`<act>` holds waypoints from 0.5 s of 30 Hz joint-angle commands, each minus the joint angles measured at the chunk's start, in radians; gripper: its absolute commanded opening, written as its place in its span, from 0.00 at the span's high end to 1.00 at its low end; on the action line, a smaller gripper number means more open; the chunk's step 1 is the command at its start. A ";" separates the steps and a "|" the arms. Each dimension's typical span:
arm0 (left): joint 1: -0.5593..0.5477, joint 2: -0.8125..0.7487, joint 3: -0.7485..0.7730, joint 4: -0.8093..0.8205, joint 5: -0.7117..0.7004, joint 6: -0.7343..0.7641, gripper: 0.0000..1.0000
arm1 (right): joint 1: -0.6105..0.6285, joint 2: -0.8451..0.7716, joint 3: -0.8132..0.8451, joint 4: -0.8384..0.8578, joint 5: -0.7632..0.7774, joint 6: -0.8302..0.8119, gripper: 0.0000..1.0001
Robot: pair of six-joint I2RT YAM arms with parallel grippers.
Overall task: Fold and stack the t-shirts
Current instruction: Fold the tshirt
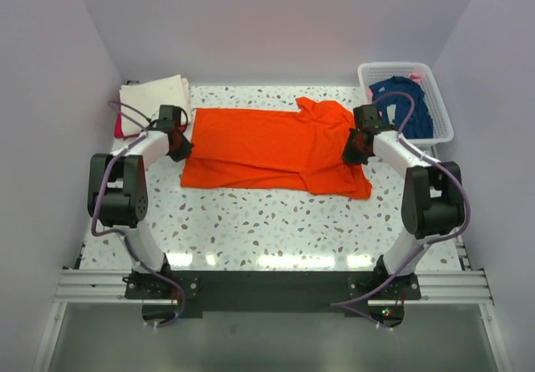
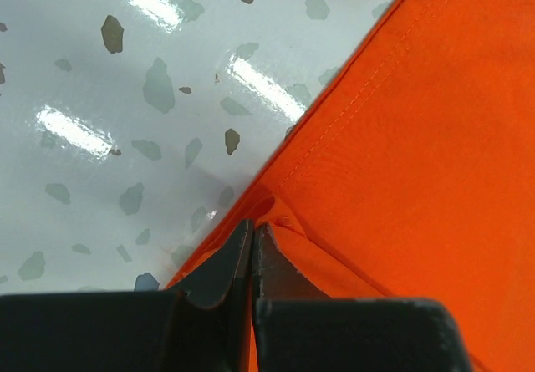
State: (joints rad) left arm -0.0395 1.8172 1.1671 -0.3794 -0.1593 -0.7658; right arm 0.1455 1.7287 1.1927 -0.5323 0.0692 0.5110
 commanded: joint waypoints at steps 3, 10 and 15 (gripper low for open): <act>0.012 0.004 0.055 0.045 0.010 0.043 0.82 | -0.007 0.032 0.056 0.045 -0.029 -0.037 0.91; 0.018 -0.094 0.045 -0.010 -0.026 0.066 0.16 | -0.009 -0.010 0.085 0.008 -0.011 -0.054 0.49; 0.016 -0.280 -0.141 -0.050 -0.089 0.008 0.15 | -0.004 -0.112 0.036 -0.038 0.023 -0.052 0.48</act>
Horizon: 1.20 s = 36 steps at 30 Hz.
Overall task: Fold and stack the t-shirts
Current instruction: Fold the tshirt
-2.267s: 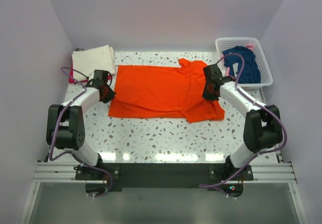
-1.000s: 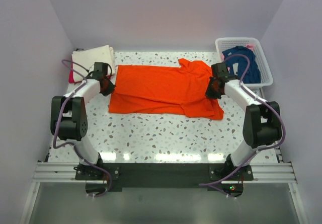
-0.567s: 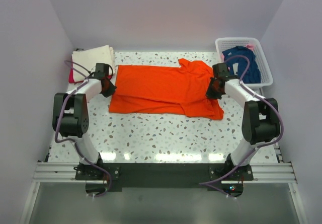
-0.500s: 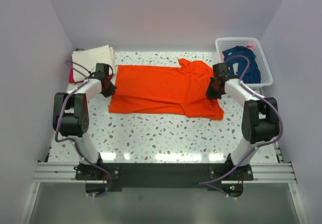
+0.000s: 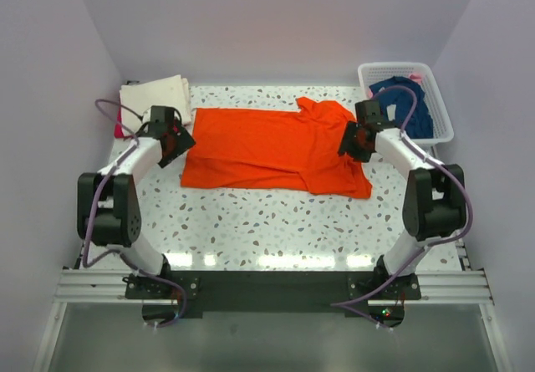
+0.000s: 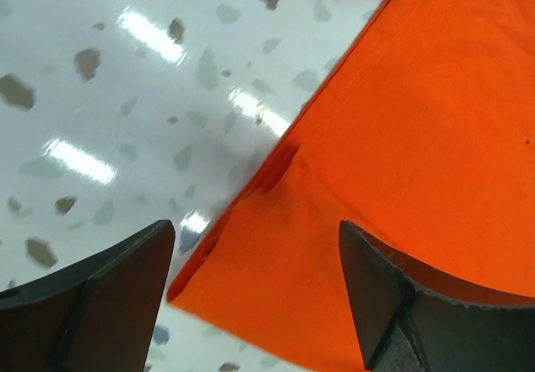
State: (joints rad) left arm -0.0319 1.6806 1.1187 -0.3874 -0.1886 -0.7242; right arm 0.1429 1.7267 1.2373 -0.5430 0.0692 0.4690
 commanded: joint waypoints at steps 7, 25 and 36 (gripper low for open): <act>0.009 -0.285 -0.341 0.015 -0.022 -0.075 0.18 | 0.038 -0.311 -0.263 0.026 0.015 0.036 0.49; 0.010 -0.320 -0.283 0.001 0.078 0.034 0.18 | 0.159 -0.211 -0.394 0.179 0.012 0.188 0.50; 0.009 -0.320 -0.289 0.015 0.097 0.048 0.18 | 0.169 -0.194 -0.403 0.216 0.032 0.224 0.70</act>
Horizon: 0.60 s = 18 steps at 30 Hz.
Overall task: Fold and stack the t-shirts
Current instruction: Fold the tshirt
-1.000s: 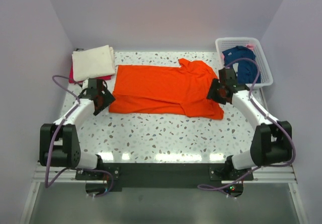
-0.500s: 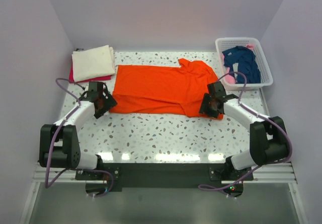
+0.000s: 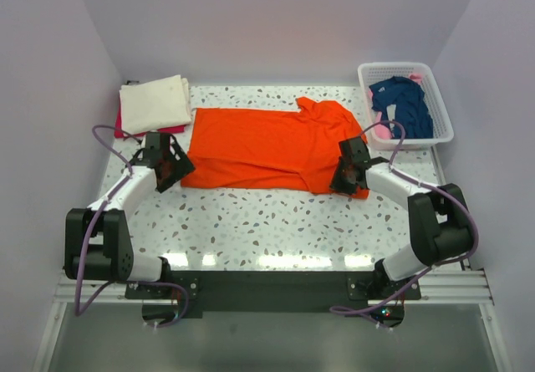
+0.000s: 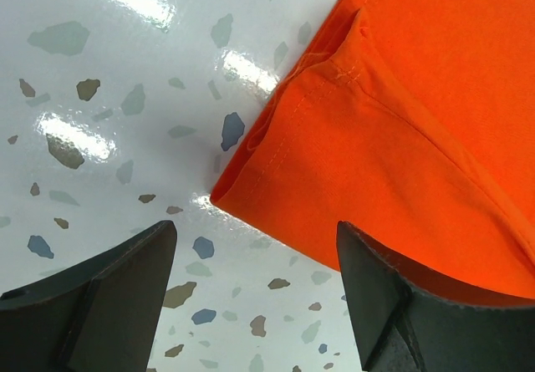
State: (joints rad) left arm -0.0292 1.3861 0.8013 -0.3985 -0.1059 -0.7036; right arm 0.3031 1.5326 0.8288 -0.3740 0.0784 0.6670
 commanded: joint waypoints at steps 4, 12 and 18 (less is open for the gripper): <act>0.006 -0.025 0.029 0.027 0.015 0.030 0.18 | 0.008 -0.002 0.023 0.035 0.024 0.023 0.86; 0.008 -0.021 0.026 0.030 0.015 0.032 0.18 | 0.008 -0.011 0.049 0.003 0.008 -0.001 0.74; 0.008 -0.021 0.026 0.029 0.014 0.035 0.18 | 0.011 -0.019 0.056 -0.006 -0.006 -0.003 0.79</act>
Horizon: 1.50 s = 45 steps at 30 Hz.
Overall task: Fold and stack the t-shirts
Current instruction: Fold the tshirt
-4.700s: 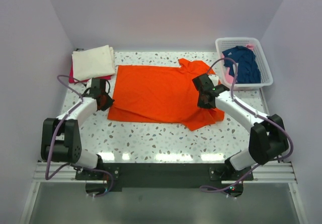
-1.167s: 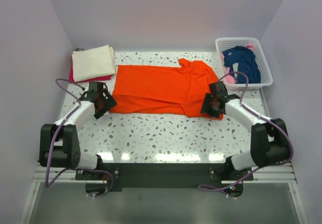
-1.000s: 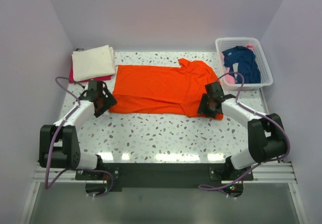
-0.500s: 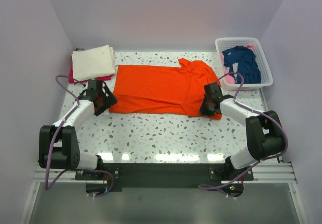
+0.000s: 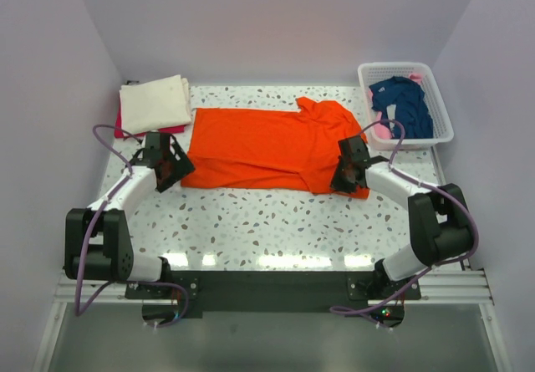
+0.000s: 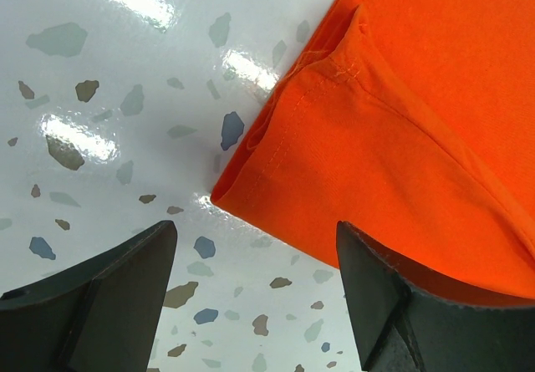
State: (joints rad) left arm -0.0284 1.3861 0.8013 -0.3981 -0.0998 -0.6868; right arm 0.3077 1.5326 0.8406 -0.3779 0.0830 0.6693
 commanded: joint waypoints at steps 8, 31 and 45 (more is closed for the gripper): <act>0.007 -0.021 0.022 0.028 0.006 0.017 0.18 | 0.007 -0.031 0.064 -0.033 -0.014 -0.022 0.71; 0.007 -0.015 0.019 0.030 0.006 0.016 0.19 | 0.007 0.040 0.241 -0.104 -0.008 -0.051 0.96; 0.007 -0.007 0.019 0.024 0.000 0.016 0.19 | 0.002 0.380 0.650 -0.173 -0.012 -0.077 0.97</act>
State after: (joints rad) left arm -0.0284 1.3861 0.8013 -0.3977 -0.0998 -0.6868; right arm 0.3088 1.8786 1.4040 -0.5175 0.0788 0.6052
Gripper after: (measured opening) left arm 0.814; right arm 0.051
